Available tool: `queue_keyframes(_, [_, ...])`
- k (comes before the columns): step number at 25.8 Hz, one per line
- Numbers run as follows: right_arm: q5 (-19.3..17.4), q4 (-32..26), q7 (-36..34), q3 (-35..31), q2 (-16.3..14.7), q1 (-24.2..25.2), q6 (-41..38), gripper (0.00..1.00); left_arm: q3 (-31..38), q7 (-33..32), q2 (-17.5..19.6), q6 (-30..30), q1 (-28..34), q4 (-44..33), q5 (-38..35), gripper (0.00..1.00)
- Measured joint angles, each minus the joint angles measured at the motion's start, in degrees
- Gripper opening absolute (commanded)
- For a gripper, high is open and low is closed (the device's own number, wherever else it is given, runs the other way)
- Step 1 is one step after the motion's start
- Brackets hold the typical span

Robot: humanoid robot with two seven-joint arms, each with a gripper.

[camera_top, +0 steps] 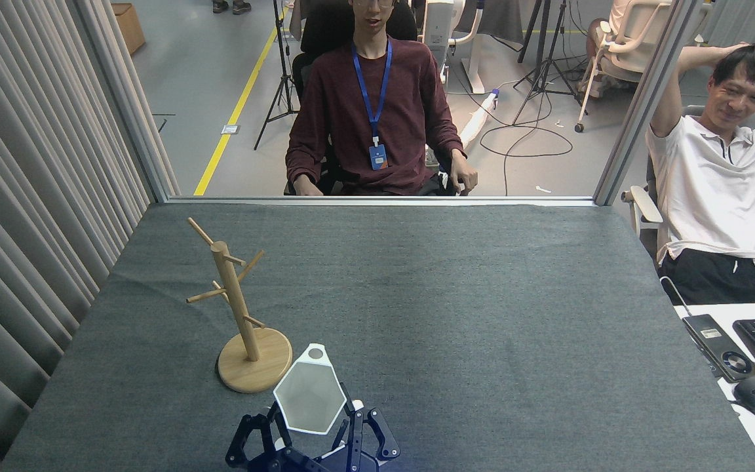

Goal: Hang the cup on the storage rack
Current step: 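Grasp the cup with the left gripper and release the right gripper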

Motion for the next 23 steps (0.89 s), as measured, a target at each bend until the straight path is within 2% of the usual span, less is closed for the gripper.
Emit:
queue_keyframes(16, [-0.2,1.5,-0.9,3.2,0.0,-0.1,3.0,0.72,-0.9,-0.1,-0.2,0.9,-1.1,0.2,0.1,1.0])
queue_keyframes(17, [-0.2,1.6,-0.9,3.4,-0.1,-0.1,3.7,0.72,-0.8,-0.1,-0.2,0.8,-1.3,0.2,0.1,0.97])
queue_keyframes(20, [-0.2,1.8,-0.9,3.7,-0.1,0.0,4.7,0.72,-0.8,-0.2,-0.2,0.8,-1.7,0.3,0.2,0.66])
queue_keyframes(23, [-0.3,1.8,-0.8,3.8,-0.2,0.0,5.9,0.72,-0.8,-0.3,-0.5,1.3,-1.9,0.6,0.2,0.43])
